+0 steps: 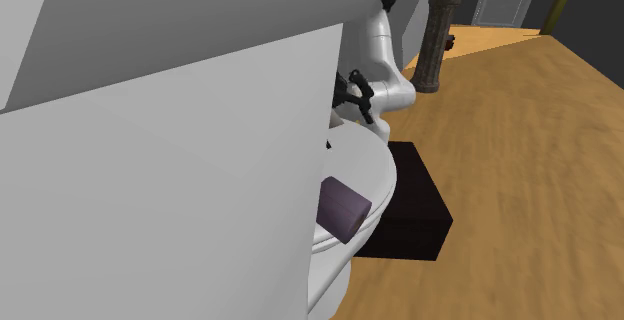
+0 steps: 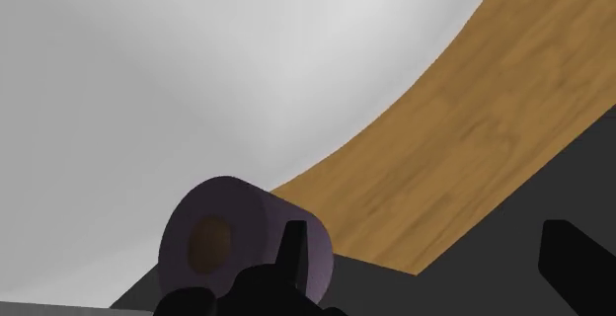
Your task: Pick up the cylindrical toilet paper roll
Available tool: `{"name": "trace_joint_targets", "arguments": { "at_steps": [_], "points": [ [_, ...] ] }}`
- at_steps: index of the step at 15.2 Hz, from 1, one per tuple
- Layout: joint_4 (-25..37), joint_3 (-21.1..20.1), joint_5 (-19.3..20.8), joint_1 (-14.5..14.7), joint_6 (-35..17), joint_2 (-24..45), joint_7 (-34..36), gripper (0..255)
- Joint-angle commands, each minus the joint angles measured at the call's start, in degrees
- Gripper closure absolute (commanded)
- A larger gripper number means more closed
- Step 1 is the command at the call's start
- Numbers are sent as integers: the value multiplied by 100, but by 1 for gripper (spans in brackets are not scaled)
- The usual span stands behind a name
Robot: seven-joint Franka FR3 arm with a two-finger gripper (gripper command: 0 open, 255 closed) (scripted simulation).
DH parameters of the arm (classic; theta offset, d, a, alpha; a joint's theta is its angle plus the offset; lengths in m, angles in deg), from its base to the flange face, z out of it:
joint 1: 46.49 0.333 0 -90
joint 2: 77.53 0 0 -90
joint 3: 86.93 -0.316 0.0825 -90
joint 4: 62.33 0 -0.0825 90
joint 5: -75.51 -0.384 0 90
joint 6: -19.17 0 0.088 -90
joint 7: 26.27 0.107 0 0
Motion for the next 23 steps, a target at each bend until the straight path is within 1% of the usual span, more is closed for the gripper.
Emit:
{"name": "trace_joint_targets", "arguments": {
  "at_steps": [1,3,4,5,6,7,8,9,18,19,23],
  "points": [
    [460,809,-645,561,74,571,-824,0],
    [976,1780,-1433,1227,411,1235,-1649,0],
    [1276,2439,-1955,1661,712,1704,-2117,0],
    [1632,3459,-2774,2259,1282,2525,-2741,0],
    [2227,4993,-5562,1726,3954,5980,-4152,0],
    [2485,3940,-5324,1020,3617,5431,-4071,0],
    [2754,2279,-4998,-244,3238,4894,-3954,0],
    [2994,2314,-5392,-441,3591,5282,-4072,0],
    [2638,2256,-5441,-430,3403,5482,-4489,0],
    [2635,2255,-5442,-427,3399,5483,-4489,255],
    [2617,2267,-5430,-401,3387,5461,-4484,255]
  ]
}}
